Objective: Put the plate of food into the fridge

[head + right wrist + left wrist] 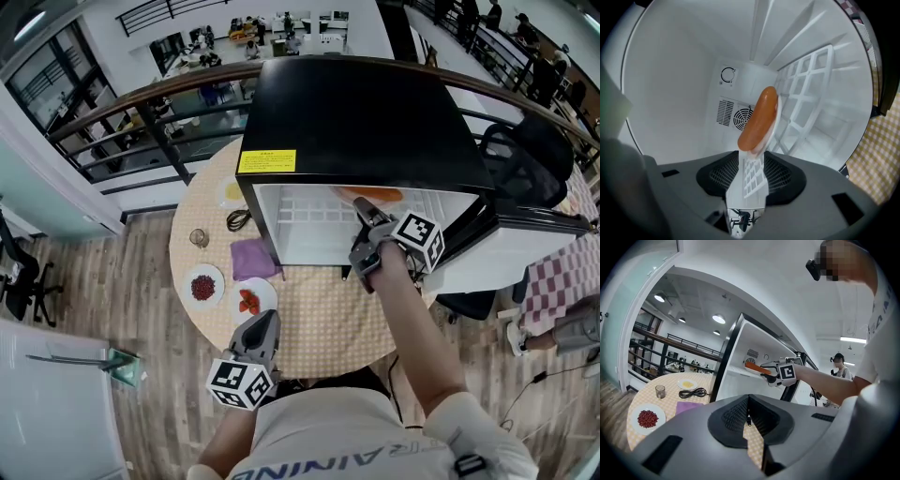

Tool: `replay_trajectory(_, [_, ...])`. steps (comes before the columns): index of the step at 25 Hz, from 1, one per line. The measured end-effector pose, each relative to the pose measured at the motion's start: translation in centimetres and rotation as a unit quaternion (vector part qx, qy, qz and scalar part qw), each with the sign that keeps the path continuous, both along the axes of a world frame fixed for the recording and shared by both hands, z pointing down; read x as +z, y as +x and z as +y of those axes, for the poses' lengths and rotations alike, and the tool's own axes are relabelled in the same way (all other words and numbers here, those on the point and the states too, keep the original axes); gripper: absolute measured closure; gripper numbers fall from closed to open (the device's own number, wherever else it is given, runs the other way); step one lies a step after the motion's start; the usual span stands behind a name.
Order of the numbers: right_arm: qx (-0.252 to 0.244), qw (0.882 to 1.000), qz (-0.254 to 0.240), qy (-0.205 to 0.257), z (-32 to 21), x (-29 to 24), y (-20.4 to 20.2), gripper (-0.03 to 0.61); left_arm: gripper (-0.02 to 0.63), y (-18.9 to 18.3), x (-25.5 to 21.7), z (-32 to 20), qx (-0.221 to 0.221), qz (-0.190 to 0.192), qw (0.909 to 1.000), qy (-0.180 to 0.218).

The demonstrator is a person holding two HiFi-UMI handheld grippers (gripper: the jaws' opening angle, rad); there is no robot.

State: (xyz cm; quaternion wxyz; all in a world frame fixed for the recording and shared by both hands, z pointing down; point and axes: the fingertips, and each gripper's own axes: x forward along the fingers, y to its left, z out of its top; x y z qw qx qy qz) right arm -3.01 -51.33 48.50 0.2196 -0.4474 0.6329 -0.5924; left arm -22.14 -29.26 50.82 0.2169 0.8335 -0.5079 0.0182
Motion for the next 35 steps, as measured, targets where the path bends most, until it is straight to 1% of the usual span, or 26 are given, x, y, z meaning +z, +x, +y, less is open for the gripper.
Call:
replay_trajectory(5, [-0.011,1.000,-0.017,0.001,1.0,0.2,-0.3,0.419,0.604,-0.2,-0.4,0.1,0.000,0.002,1.0000,0.002])
replay_trajectory(11, [-0.013,0.999,-0.051,0.005,2.4,0.6,-0.2,0.420,0.606,-0.5,-0.5,0.3,0.001,0.005,1.0000,0.002])
replay_trajectory(14, [-0.021,0.998,-0.052,0.008,3.0,0.7,-0.2,0.420,0.604,-0.2,-0.5,0.4,0.005,0.005,1.0000,0.004])
replay_trajectory(16, [-0.039,0.998,-0.046,0.020,3.9,0.4,-0.6,0.430,0.604,-0.2,-0.7,0.4,0.006,0.005,0.9999,0.007])
replay_trajectory(18, [-0.065,0.997,-0.026,0.045,5.1,0.0,-1.3,0.472,0.604,-0.2,-0.9,0.3,0.007,0.013,0.9999,0.007])
replay_trajectory(19, [-0.079,0.995,-0.015,0.058,5.8,-0.1,-1.7,0.483,0.604,-0.2,-1.0,0.3,0.008,0.021,0.9997,0.005])
replay_trajectory(20, [-0.091,0.993,-0.008,0.069,6.6,-0.1,-2.1,0.512,0.604,-0.2,-1.1,0.3,0.009,0.027,0.9996,0.005])
replay_trajectory(21, [-0.098,0.992,-0.004,0.079,7.4,-0.1,-2.3,0.524,0.604,-0.2,-1.3,0.2,0.010,0.030,0.9995,0.006])
replay_trajectory(24, [-0.106,0.988,0.016,0.109,9.4,-0.2,-2.4,0.541,0.604,-0.1,-1.9,-0.2,0.013,0.032,0.9993,0.015])
replay_trajectory(26, [-0.110,0.984,0.062,0.129,10.8,-0.3,-2.0,0.545,0.604,0.0,-2.2,-0.4,0.017,0.031,0.9992,0.020])
replay_trajectory(28, [-0.116,0.973,0.129,0.153,12.3,-0.4,-1.5,0.546,0.604,0.2,-2.4,-0.4,0.022,0.026,0.9991,0.026])
replay_trajectory(30, [-0.124,0.959,0.180,0.181,13.7,-0.8,-1.4,0.546,0.604,0.4,-2.6,-0.2,0.028,0.010,0.9990,0.034])
replay_trajectory(32, [-0.129,0.948,0.213,0.199,15.1,-1.1,-1.1,0.546,0.604,0.8,-2.8,0.0,0.037,-0.002,0.9984,0.042])
replay_trajectory(35, [-0.133,0.933,0.251,0.223,16.8,-1.6,-0.8,0.546,0.604,1.4,-3.2,0.0,0.046,0.000,0.9978,0.047])
